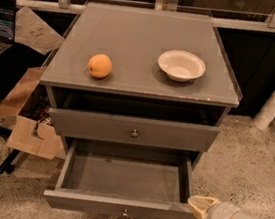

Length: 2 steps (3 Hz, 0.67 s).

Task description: Close middle drawer

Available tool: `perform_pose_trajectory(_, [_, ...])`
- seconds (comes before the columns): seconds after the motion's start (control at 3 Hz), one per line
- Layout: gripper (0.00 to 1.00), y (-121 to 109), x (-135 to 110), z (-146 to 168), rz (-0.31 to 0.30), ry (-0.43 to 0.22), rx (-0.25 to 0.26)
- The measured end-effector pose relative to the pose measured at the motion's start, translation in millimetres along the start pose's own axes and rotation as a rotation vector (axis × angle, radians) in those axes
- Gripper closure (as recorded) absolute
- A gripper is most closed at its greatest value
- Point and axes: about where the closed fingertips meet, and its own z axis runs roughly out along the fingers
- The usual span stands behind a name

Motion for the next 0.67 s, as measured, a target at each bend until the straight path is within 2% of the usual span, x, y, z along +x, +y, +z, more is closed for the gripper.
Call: perform_pose_trajectory(0.67, [1.0,2.6,78.6,39.1,0.185,0.011,0.031])
